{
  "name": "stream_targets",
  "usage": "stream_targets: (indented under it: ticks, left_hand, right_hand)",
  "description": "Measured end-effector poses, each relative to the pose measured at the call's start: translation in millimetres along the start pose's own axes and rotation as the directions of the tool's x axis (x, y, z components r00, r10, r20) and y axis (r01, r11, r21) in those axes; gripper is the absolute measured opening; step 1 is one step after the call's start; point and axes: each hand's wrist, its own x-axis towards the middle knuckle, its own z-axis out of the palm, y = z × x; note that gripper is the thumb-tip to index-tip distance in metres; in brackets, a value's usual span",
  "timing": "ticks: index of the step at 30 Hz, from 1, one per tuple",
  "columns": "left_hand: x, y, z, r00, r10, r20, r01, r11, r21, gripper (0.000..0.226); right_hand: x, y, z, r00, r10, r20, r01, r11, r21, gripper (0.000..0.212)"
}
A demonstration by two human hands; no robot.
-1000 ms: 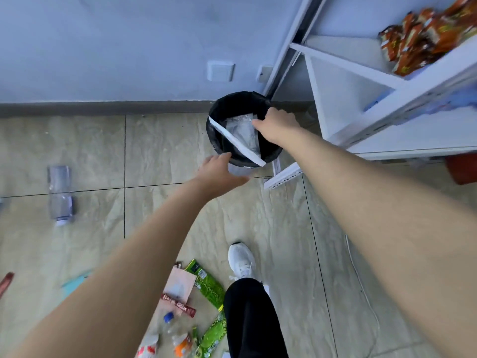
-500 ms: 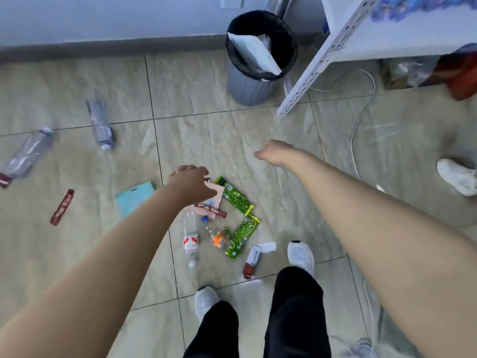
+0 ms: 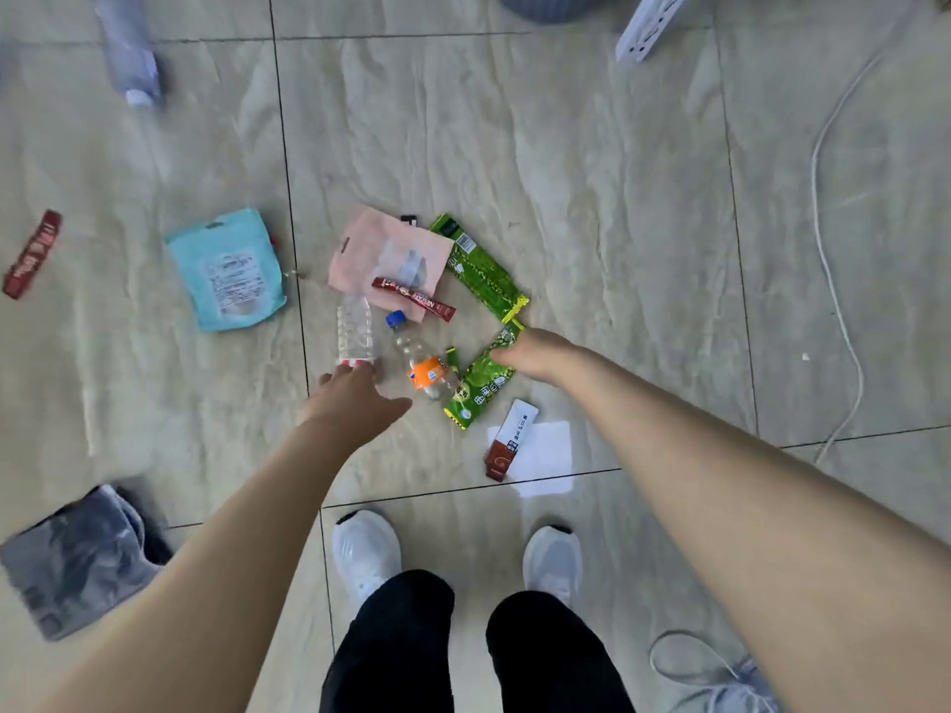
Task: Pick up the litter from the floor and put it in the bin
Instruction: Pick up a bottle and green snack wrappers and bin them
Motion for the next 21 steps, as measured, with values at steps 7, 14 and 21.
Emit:
stream_targets:
  ticks: [7,14,21]
  left_hand:
    - [99.1,5.4,98.8,0.972,-0.231,0.039,0.224,0.864,-0.452,0.088]
    - [181.9,20.7,139.3,0.936,-0.336,0.103,0.311,0.658,-0.685,0.101]
    - [183.4,8.0,148.9,0.967,-0.254,0.008,0.180,0.663,-0.727,0.049]
  right_hand:
    - [113.3,57.1,96.8,0.980,0.197,0.010,-0.186,0.908,0.376,0.059]
    - [183.0,59.7,139.9,0.893,0.444,-0.071,-0.263,0.644,0.718,0.078]
    - [190.7,51.8,152.9,0.889,0.383,-0.251,-0.182,0.798,0.574,0.043]
